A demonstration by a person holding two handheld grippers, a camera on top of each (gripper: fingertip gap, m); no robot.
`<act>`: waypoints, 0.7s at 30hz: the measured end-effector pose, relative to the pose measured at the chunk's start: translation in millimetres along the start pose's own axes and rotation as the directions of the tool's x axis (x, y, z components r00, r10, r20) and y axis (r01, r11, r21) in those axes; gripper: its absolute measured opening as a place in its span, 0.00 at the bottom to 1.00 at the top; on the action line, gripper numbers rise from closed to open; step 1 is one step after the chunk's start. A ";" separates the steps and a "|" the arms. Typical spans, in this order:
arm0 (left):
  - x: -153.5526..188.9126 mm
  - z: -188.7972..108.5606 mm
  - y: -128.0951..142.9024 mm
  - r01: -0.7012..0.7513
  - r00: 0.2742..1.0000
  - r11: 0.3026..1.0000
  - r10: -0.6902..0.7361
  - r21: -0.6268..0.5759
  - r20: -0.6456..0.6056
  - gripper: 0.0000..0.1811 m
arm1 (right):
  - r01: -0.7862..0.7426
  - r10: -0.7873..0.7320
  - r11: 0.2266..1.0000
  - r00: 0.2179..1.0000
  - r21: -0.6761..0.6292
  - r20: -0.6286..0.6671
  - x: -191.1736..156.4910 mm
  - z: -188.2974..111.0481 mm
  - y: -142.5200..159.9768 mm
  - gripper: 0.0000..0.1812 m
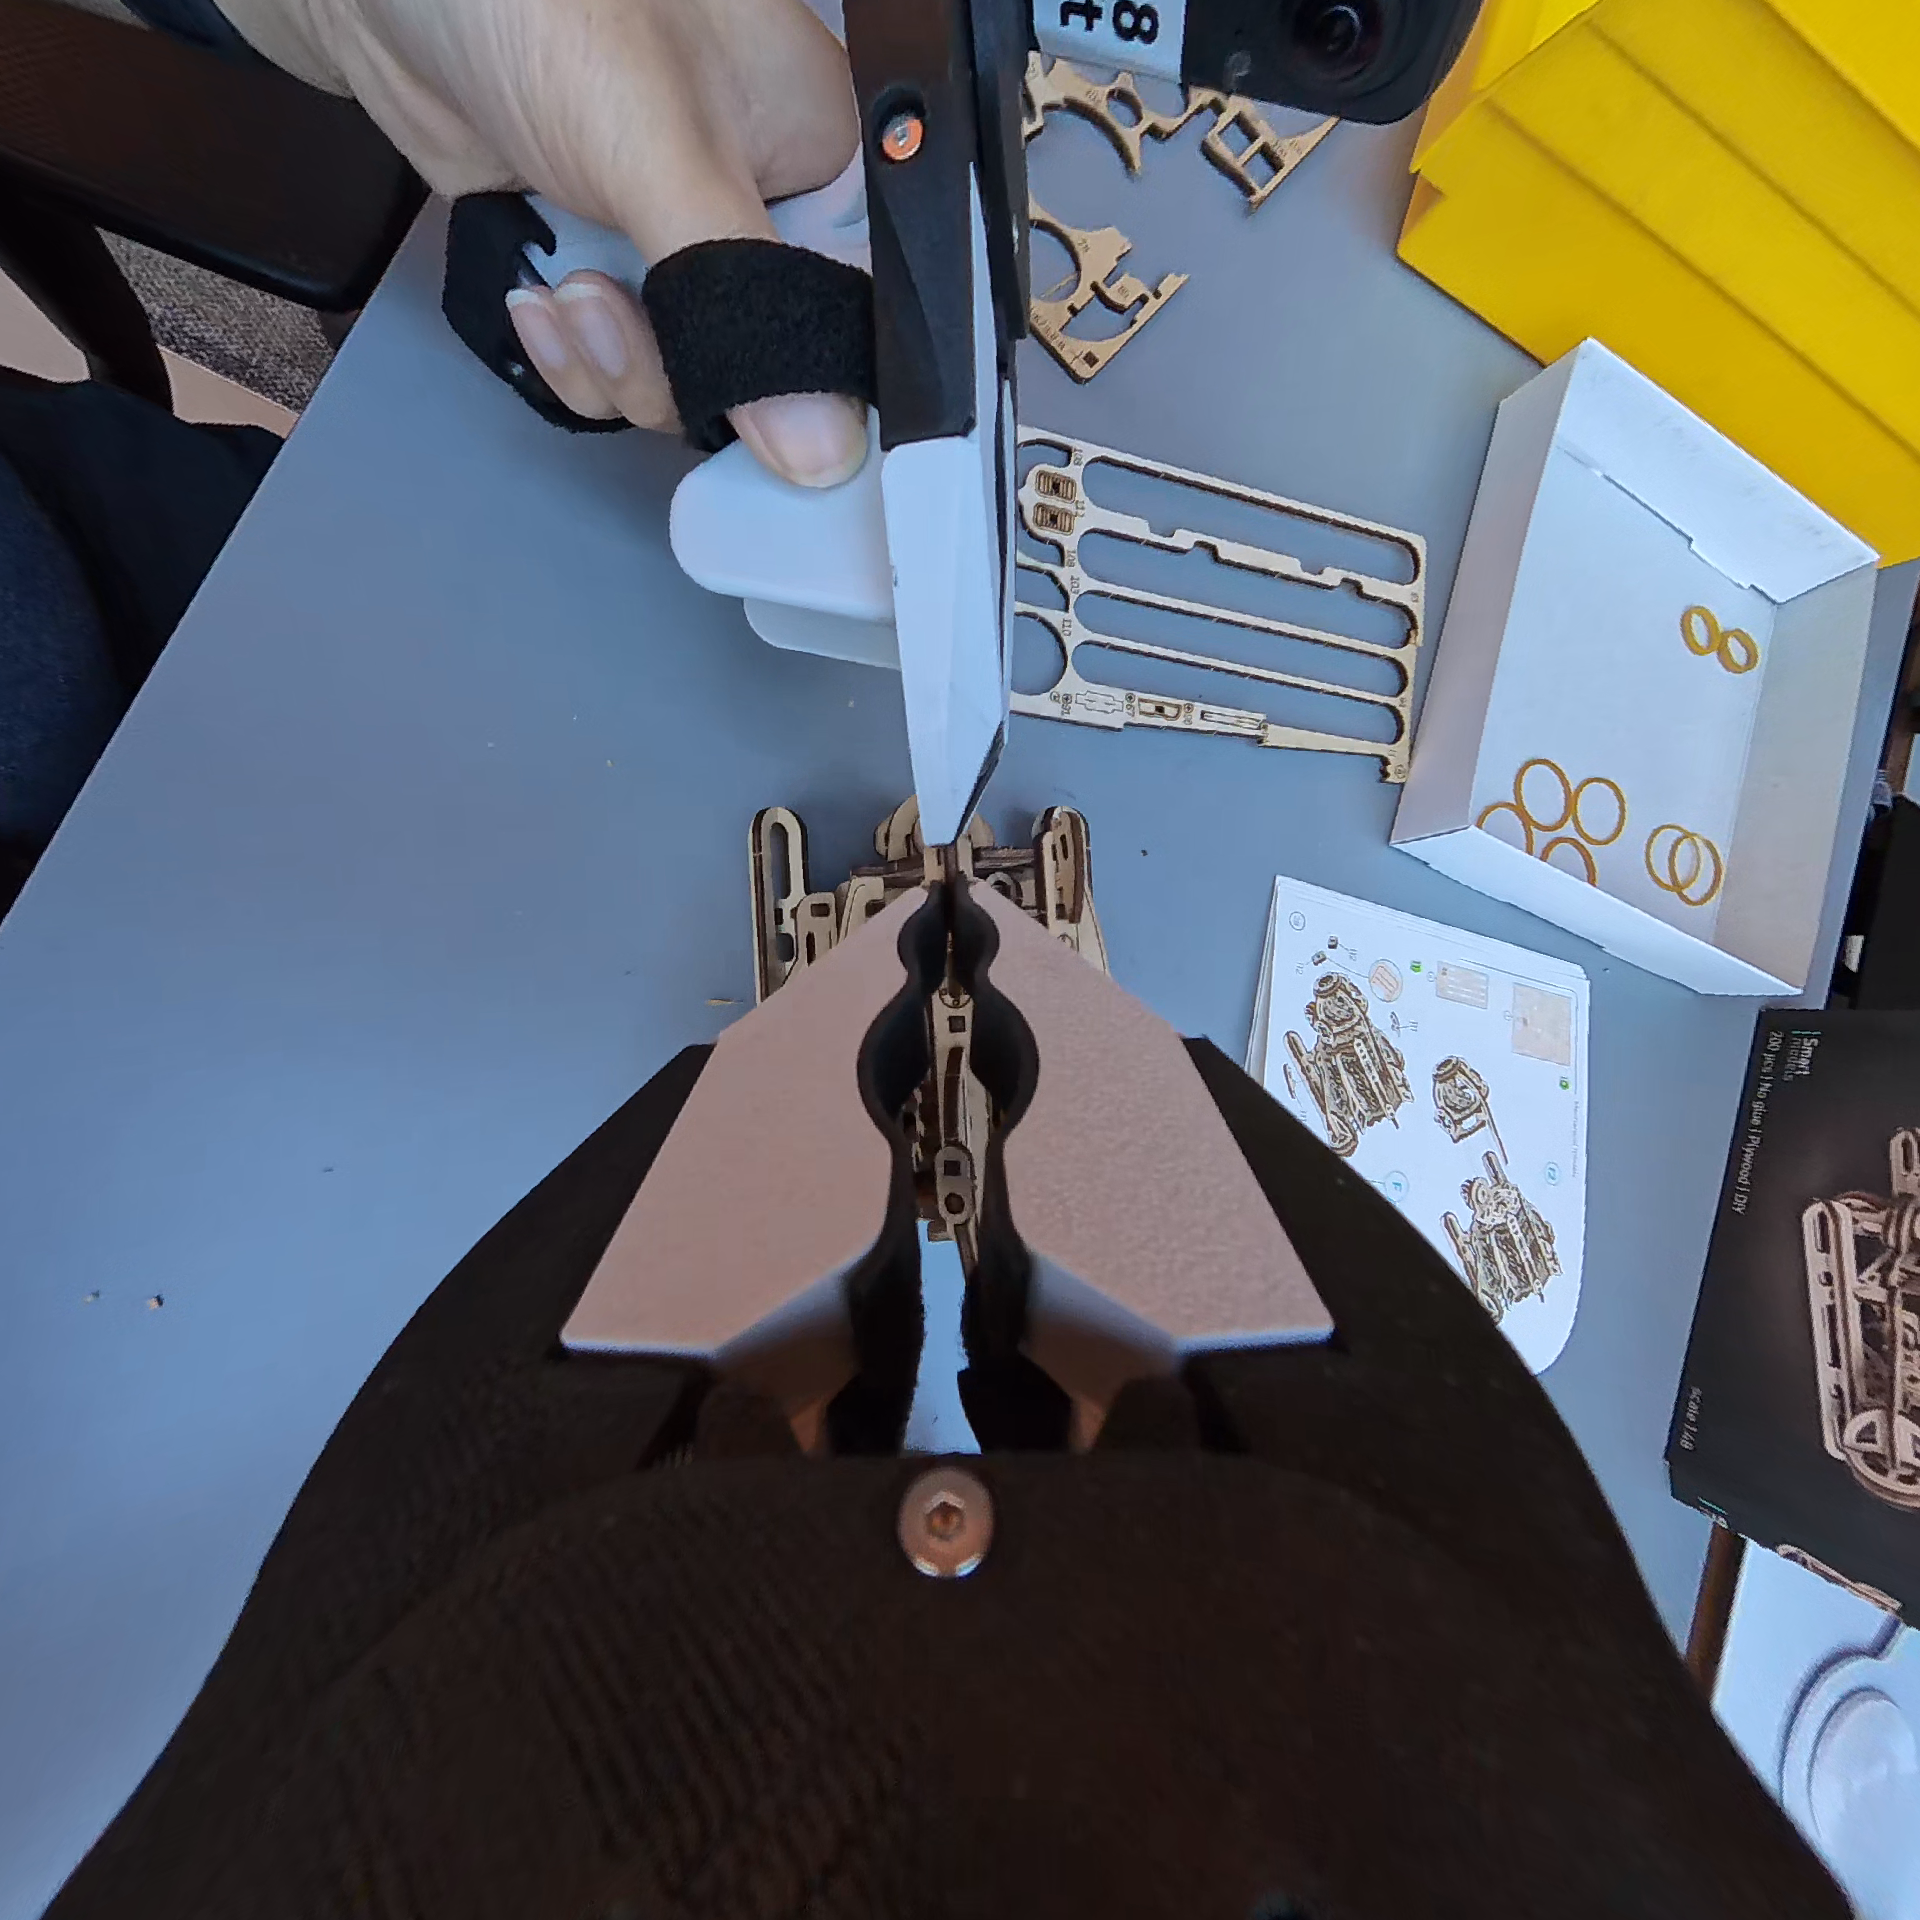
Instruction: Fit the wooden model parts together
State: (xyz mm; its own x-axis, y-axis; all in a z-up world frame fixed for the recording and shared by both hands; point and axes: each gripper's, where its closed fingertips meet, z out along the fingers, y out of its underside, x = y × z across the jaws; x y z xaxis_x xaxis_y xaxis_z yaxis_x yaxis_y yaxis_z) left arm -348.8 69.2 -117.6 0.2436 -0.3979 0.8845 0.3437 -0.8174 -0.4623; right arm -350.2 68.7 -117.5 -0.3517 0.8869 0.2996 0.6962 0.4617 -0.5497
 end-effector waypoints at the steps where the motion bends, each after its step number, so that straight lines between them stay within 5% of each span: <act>1: 0.1 0.1 0.1 -0.002 1.000 1.000 0.002 -0.003 0.001 0.04 | 0.003 -0.003 1.000 1.000 0.005 -0.007 -0.2 -0.1 0.1 0.00; 21: 0.1 1.1 0.8 -0.048 0.998 0.999 0.049 -0.025 0.036 0.04 | 0.025 -0.022 0.999 0.997 0.046 -0.077 -0.8 -0.6 0.9 0.00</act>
State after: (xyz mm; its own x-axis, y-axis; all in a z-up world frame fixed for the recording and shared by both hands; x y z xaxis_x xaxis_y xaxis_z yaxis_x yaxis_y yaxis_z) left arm -347.5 68.9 -117.9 0.2929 -0.4217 0.8581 0.3088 -0.8077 -0.5024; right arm -348.9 68.4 -117.7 -0.3172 0.8729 0.3707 0.6573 0.4842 -0.5775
